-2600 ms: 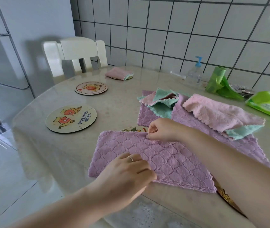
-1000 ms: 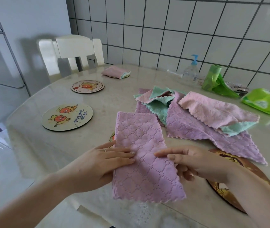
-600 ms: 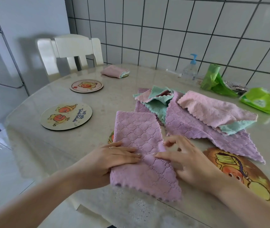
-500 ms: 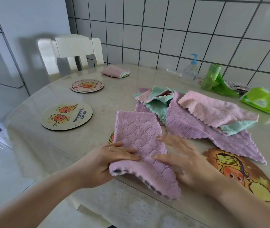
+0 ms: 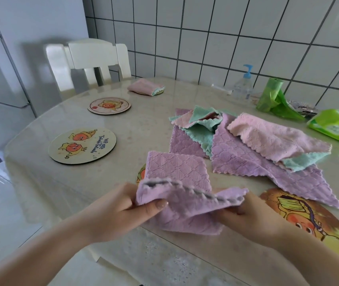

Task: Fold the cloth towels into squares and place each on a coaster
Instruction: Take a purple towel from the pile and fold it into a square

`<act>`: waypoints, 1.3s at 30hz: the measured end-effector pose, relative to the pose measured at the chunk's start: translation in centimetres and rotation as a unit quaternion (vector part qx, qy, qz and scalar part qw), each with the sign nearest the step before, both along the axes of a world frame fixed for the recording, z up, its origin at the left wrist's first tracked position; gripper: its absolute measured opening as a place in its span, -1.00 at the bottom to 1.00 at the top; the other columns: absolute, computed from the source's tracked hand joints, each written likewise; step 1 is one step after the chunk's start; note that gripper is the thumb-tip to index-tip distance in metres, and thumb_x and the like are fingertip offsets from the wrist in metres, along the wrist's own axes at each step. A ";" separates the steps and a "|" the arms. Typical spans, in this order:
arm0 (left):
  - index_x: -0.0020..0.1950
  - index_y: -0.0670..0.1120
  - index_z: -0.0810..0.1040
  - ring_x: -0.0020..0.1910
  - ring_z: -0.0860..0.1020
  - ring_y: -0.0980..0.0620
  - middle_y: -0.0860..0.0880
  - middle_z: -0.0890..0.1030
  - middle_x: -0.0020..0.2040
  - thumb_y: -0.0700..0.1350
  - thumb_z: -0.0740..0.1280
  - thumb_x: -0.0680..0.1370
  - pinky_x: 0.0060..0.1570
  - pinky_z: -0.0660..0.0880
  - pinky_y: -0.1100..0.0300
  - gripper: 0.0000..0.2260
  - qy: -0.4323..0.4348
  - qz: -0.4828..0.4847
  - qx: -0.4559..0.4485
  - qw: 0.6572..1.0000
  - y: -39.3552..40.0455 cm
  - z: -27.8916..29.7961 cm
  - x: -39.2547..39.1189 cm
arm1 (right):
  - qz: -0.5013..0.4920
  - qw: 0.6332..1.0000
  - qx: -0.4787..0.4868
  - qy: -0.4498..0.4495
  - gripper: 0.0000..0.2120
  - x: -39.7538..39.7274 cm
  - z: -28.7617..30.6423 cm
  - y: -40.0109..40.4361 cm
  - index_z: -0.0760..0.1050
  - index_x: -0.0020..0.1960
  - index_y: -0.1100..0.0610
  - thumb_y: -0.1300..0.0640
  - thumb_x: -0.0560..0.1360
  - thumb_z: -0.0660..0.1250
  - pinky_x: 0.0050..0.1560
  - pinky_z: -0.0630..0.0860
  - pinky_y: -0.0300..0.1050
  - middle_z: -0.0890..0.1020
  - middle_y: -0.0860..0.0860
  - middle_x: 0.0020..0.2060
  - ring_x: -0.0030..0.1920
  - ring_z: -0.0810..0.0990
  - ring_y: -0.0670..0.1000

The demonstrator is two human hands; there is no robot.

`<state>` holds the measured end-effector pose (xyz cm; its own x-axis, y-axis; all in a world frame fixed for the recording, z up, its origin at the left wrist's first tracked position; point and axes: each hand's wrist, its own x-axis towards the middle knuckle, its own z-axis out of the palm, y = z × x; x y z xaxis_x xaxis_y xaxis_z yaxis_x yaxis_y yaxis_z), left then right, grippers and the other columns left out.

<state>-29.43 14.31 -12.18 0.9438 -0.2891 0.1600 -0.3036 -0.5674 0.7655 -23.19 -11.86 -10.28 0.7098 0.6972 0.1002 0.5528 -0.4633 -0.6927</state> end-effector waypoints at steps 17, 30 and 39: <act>0.44 0.27 -0.19 -0.29 0.52 0.15 0.13 0.55 -0.27 -0.02 0.43 0.43 -0.24 0.46 0.21 -0.12 -0.088 0.154 -0.004 0.984 1.6 -1.3 6.9 | -0.192 0.980 -0.008 0.044 -0.68 6.5 -0.9 3.1 0.44 0.19 0.13 0.11 0.46 0.37 -0.24 0.46 -0.10 0.58 -0.11 -0.38 -0.32 0.54 -0.14; 0.22 0.05 0.54 0.17 0.46 0.11 0.15 0.55 0.13 0.09 0.06 0.47 0.11 0.38 0.16 -0.58 -0.193 0.190 0.187 0.944 0.3 1.3 6.2 | -0.219 0.959 -0.120 -0.135 -0.47 6.0 -0.5 3.5 0.13 0.48 -0.04 0.03 0.54 0.18 0.14 0.35 -0.14 0.33 -0.04 0.28 0.18 0.42 -0.04; 0.33 -0.02 0.46 0.33 0.43 0.04 0.04 0.50 0.32 0.12 0.02 0.49 0.22 0.43 -0.13 -0.50 -0.101 0.102 0.360 0.922 -2.8 -1.1 5.7 | -0.117 0.947 -0.260 -0.149 -0.15 3.6 -2.2 6.9 -0.03 0.51 -0.10 -0.19 0.22 -0.38 0.44 -0.16 0.21 -0.05 -0.17 0.51 0.48 -0.13 -0.17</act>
